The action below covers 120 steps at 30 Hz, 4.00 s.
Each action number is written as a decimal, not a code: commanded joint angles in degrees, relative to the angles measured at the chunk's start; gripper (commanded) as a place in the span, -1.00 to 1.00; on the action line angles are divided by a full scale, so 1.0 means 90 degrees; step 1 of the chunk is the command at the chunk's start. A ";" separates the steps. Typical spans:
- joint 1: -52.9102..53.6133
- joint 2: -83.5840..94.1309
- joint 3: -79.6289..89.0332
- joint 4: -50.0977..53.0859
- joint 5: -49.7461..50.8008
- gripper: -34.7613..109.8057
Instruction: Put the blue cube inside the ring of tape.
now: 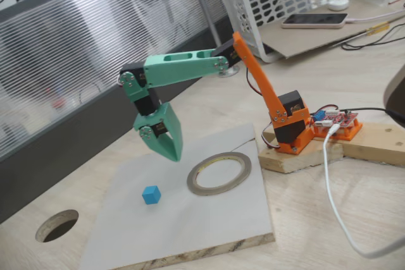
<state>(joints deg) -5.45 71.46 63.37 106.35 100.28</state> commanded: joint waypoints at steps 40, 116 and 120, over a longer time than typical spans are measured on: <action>-0.0088 -0.2197 -0.2588 -0.1904 0.0088 -0.52; -0.0098 -0.2197 -0.2559 -0.0166 0.0068 0.32; -0.0098 -0.2246 -0.2520 -0.0166 0.0059 0.32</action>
<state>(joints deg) -5.45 49.57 40.69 104.33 100.28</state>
